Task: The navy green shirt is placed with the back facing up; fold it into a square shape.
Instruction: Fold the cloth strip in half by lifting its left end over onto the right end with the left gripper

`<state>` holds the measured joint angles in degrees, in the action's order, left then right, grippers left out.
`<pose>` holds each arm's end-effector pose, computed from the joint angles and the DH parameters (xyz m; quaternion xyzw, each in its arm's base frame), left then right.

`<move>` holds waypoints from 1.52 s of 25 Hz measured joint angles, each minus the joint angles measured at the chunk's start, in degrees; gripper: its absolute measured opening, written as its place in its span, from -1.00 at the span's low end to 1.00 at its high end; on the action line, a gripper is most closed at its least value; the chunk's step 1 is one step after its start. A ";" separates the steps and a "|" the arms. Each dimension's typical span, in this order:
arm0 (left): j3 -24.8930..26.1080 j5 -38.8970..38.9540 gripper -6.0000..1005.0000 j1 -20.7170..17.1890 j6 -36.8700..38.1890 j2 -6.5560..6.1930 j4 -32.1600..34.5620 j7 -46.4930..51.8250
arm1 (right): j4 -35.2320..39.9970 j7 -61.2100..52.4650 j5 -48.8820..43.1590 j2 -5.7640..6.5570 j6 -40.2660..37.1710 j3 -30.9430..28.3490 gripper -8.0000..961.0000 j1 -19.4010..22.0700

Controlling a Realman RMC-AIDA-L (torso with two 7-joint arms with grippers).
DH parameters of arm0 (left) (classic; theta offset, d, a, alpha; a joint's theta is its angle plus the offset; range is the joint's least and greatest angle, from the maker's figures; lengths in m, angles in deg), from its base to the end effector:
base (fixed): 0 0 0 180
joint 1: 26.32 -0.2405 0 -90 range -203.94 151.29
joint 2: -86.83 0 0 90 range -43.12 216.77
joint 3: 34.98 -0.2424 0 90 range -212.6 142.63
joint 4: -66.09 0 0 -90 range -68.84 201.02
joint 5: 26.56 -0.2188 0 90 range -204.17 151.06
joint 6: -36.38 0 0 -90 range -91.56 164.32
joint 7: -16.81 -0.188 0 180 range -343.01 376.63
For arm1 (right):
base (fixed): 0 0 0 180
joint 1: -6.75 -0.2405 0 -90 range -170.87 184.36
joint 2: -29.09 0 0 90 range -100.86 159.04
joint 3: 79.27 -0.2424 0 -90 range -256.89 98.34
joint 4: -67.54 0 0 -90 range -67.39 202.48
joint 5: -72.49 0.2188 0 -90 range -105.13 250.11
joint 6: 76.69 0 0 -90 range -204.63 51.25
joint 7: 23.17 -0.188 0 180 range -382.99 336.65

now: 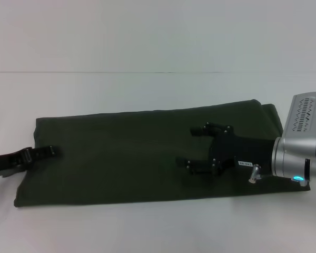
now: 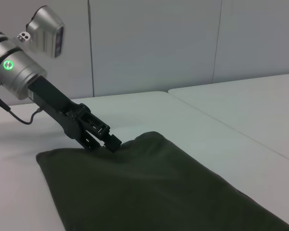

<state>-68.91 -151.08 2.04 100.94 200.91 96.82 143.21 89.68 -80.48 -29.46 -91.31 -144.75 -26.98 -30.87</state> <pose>-0.3603 0.3710 -0.0015 -0.6905 -0.6519 -0.1923 0.2476 0.2221 0.3783 -0.1011 -0.9561 0.1051 0.1947 0.1919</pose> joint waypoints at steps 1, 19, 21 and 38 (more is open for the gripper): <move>-0.18 -0.02 0.71 0.30 0.28 0.10 -0.24 0.07 | 0.00 -0.01 0.00 0.00 -0.01 0.02 0.89 0.00; -0.78 -0.27 0.70 2.35 1.54 -0.14 -2.22 1.17 | -0.08 0.14 0.72 0.00 -0.45 0.17 0.89 0.08; -0.82 -0.31 0.53 2.27 1.31 -0.24 -2.16 1.21 | -0.08 0.13 0.72 0.00 -0.47 0.18 0.89 0.09; -0.79 -1.27 -0.75 2.79 0.37 -0.43 -2.08 1.22 | -0.08 0.00 0.71 0.00 -0.50 0.26 0.89 0.02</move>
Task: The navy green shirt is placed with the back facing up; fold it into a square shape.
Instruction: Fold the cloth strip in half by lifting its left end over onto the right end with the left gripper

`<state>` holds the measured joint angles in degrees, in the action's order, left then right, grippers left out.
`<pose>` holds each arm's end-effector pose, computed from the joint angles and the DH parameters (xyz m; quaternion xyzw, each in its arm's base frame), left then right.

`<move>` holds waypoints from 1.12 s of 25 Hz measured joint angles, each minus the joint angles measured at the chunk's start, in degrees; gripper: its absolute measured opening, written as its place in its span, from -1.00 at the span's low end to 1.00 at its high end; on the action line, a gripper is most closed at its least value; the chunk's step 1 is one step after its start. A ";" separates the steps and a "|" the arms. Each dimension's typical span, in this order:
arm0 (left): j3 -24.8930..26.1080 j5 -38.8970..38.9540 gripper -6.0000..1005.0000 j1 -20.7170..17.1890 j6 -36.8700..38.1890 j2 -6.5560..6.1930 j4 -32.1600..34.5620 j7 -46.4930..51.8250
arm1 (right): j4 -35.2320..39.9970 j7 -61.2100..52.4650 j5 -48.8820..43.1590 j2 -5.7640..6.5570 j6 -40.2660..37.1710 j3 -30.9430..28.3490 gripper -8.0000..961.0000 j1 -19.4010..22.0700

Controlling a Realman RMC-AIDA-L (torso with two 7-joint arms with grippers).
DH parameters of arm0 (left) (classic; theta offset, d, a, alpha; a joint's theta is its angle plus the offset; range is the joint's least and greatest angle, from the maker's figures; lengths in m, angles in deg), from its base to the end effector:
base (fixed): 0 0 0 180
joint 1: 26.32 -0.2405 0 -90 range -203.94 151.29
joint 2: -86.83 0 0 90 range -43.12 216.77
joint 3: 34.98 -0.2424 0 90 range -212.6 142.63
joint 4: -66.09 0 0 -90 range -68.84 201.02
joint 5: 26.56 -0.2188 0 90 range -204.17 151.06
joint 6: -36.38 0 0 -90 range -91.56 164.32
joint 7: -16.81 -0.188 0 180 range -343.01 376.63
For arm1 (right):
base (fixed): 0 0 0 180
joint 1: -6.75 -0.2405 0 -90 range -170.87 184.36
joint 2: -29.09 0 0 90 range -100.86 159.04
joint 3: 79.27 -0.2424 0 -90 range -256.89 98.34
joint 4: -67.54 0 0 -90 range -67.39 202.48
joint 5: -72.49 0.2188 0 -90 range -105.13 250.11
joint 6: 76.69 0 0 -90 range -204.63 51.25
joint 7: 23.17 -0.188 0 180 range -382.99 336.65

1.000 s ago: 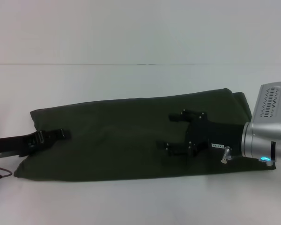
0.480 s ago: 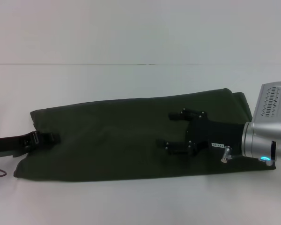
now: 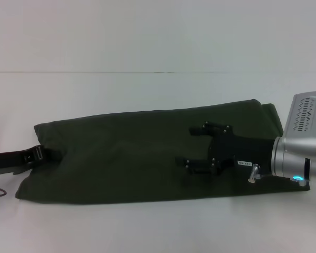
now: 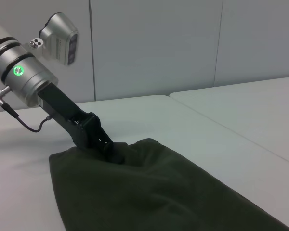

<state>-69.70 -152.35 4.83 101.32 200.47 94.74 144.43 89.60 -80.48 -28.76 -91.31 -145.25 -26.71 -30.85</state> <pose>-0.3464 0.3791 -0.0110 -0.7019 -0.6504 -0.1824 0.2259 0.2198 0.3775 -0.1010 -0.9553 0.1055 0.2008 0.1897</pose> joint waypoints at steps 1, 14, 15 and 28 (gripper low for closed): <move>0.00 -0.11 -0.77 0.01 -0.07 -0.03 0.00 0.00 | 0.00 0.00 0.00 0.00 0.00 0.00 0.89 -0.01; 0.17 -0.46 -0.83 -0.74 0.30 -2.69 1.98 0.53 | 0.08 0.14 1.80 0.07 -1.63 -0.15 0.89 0.48; 0.65 -1.25 -0.83 -1.05 0.78 -4.08 2.46 1.24 | 0.12 0.14 1.92 0.09 -1.75 -0.12 0.89 0.54; 2.96 -10.95 -0.83 0.57 7.90 -6.86 9.22 10.71 | -0.01 0.11 2.06 0.07 -2.19 -0.09 0.89 0.59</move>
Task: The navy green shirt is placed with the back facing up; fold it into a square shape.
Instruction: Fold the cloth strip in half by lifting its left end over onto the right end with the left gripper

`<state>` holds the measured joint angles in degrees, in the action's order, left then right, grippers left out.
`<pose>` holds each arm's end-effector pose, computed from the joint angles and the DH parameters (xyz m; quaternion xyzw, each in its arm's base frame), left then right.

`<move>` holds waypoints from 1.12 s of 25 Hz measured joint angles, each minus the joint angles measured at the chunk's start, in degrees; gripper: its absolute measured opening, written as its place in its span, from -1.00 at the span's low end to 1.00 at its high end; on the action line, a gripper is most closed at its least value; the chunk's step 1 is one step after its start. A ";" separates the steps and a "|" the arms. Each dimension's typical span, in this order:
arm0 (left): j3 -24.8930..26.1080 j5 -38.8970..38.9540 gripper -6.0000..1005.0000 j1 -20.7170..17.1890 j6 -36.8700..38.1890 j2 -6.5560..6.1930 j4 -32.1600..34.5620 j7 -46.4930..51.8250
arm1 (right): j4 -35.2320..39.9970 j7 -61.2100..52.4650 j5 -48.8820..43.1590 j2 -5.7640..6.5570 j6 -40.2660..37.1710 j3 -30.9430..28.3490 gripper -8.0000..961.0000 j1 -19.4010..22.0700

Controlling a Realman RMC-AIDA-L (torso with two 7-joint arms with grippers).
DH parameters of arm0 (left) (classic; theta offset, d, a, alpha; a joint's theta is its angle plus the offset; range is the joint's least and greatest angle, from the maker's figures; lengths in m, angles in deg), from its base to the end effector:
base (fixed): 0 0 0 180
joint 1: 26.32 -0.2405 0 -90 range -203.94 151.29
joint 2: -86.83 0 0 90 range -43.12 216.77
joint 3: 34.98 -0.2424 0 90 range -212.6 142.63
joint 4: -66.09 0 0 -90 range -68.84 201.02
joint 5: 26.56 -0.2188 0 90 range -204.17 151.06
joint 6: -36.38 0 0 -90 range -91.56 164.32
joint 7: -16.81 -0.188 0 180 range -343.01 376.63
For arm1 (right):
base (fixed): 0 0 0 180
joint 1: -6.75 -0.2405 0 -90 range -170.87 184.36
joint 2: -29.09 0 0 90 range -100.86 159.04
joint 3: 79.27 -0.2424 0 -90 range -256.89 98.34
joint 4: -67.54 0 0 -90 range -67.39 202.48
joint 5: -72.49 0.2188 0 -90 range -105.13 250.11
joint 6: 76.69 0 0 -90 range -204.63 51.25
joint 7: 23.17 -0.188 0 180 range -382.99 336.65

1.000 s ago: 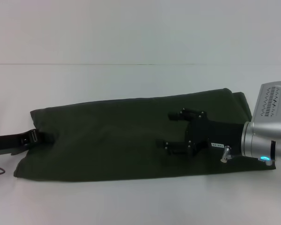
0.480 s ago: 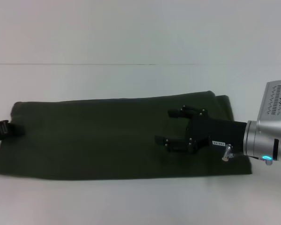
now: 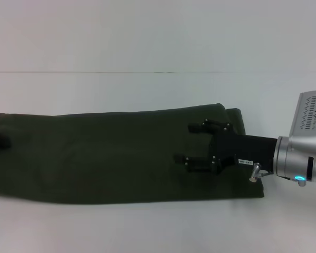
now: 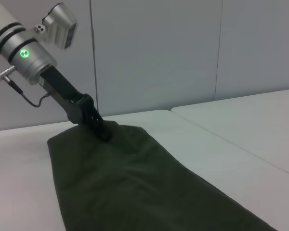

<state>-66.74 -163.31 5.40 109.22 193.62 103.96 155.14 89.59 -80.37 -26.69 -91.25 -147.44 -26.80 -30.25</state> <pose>-0.3638 0.3881 0.0757 -0.6912 -0.6576 -0.1251 0.2723 0.2152 0.3744 -0.0971 -0.9500 0.1097 0.2250 0.1866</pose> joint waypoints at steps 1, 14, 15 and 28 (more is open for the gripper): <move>0.02 0.08 -0.83 0.11 1.32 -0.02 0.94 1.24 | -0.05 0.07 0.02 -0.02 0.00 0.00 0.89 0.00; 5.36 12.28 -0.83 5.33 21.45 3.23 4.79 10.74 | -1.40 0.84 0.71 -0.07 0.28 -0.43 0.89 1.19; 5.36 14.25 -0.83 5.55 21.64 4.36 4.50 11.51 | -1.44 1.09 0.84 -0.07 0.32 -0.45 0.89 1.37; 5.29 21.69 -0.83 6.64 9.92 16.54 -8.41 4.23 | -2.27 2.36 2.57 0.09 0.11 -0.52 0.89 3.53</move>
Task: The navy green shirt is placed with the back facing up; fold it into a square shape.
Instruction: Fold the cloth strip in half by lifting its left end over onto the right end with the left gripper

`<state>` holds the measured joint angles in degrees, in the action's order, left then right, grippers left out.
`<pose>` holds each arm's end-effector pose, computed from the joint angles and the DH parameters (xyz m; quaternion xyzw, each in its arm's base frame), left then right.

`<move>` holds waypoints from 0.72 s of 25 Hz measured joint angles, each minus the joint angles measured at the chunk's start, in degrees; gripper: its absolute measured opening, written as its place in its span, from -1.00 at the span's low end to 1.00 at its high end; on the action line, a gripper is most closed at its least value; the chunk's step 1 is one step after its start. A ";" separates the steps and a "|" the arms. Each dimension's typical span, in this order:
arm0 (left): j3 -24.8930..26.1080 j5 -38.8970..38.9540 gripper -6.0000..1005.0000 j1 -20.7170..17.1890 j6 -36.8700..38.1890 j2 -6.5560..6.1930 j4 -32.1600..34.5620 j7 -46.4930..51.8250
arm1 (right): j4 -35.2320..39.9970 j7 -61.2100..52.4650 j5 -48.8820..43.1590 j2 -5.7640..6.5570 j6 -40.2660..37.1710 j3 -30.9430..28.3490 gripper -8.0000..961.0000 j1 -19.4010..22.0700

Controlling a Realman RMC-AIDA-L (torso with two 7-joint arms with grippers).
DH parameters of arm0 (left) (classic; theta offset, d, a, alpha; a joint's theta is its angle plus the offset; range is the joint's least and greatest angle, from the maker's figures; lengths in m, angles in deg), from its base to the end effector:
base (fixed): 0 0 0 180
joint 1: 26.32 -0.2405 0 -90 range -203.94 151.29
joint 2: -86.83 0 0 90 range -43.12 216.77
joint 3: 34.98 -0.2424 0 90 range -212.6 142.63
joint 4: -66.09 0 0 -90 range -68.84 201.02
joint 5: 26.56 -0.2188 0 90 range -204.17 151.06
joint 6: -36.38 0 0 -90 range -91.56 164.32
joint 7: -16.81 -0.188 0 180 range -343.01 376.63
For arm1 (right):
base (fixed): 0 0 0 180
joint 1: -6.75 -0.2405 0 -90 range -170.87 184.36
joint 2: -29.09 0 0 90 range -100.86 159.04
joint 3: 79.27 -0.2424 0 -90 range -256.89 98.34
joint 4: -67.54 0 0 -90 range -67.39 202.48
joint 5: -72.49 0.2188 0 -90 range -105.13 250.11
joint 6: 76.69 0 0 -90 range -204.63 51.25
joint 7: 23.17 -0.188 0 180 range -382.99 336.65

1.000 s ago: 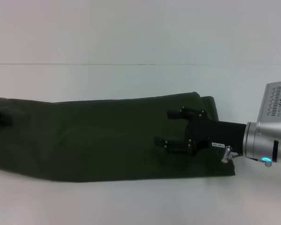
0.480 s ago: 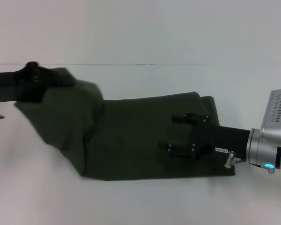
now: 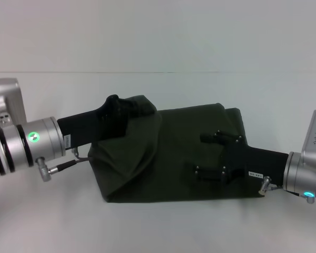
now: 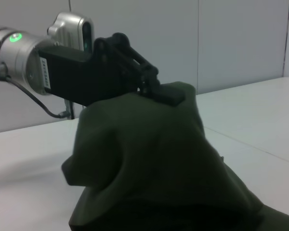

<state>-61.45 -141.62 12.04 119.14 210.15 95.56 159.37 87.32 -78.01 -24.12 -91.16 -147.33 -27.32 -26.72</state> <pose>-0.2018 0.3813 -0.0551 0.6187 0.6965 0.3617 0.0359 0.2388 0.3597 -0.0978 -0.9397 0.1445 0.2332 0.2042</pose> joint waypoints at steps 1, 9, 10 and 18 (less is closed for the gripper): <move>0.03 1.93 -0.83 -0.42 -1.13 0.22 -1.56 -1.22 | 0.00 0.00 0.14 0.01 -0.01 -0.01 0.89 0.11; 0.05 13.06 -0.83 -1.73 -3.49 0.83 -9.18 -8.39 | 0.10 0.00 0.47 0.12 -0.01 -0.03 0.89 0.40; 0.00 14.45 -0.83 -1.68 -3.51 0.90 -10.34 -9.48 | 0.15 0.00 0.47 0.12 -0.01 -0.05 0.89 0.40; -0.02 17.68 -0.83 0.71 -6.97 1.14 -18.22 -16.49 | 0.24 0.00 0.47 0.03 0.13 -0.10 0.89 0.43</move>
<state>-61.47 -123.94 12.75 112.17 211.30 77.33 142.88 87.56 -78.01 -23.65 -91.13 -147.20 -27.42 -26.29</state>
